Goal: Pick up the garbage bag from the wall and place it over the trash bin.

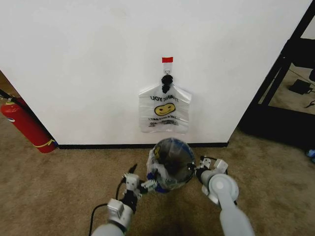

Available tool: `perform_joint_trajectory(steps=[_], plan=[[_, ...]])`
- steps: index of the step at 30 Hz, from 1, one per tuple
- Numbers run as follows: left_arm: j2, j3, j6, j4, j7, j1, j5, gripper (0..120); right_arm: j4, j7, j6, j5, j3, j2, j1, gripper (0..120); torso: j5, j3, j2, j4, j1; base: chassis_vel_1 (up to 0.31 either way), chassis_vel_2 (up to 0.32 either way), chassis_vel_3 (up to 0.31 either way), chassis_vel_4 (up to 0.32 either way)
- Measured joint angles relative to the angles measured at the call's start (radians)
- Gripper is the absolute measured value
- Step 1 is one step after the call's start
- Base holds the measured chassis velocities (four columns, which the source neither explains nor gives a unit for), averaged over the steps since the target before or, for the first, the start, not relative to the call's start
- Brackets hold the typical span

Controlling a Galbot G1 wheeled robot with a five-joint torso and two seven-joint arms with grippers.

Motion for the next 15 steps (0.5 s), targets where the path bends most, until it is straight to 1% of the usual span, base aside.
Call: perform_joint_trajectory(steps=[6, 7, 8, 11, 14, 15], plan=[[-0.014, -0.007, 0.011, -0.011, 0.0, 0.012, 0.005, 100, -0.017, 0.011, -0.02, 0.009, -0.009, 0.008, 0.015, 0, 0.0001, 0.0, 0.0, 0.0, 0.0, 0.0, 0.0, 0.0, 0.0], [-0.015, -0.005, 0.012, -0.012, -0.001, 0.015, 0.008, 100, -0.017, 0.006, -0.018, 0.012, -0.009, 0.009, 0.016, 3, 0.0001, 0.0, 0.0, 0.0, 0.0, 0.0, 0.0, 0.0, 0.0], [-0.015, -0.005, 0.012, -0.012, -0.001, 0.015, 0.008, 100, -0.017, 0.006, -0.018, 0.012, -0.009, 0.009, 0.016, 3, 0.0001, 0.0, 0.0, 0.0, 0.0, 0.0, 0.0, 0.0, 0.0], [-0.018, 0.011, 0.014, -0.012, -0.002, 0.031, 0.017, 100, -0.015, -0.005, -0.012, 0.014, -0.013, 0.012, 0.016, 15, 0.0001, 0.0, 0.0, 0.0001, 0.0, 0.0, 0.0, 0.0, 0.0], [-0.021, 0.025, 0.015, -0.014, -0.001, 0.048, 0.033, 100, -0.01, -0.008, -0.011, 0.013, -0.013, 0.014, 0.015, 30, 0.0001, 0.0, 0.0, 0.0001, 0.0, 0.0, 0.0, 0.0, 0.0], [-0.021, 0.026, 0.016, -0.014, -0.001, 0.048, 0.034, 100, -0.008, -0.009, -0.011, 0.012, -0.013, 0.014, 0.014, 32, 0.0002, 0.0, 0.0, 0.0001, 0.0, 0.0, 0.0, 0.0, 0.0]])
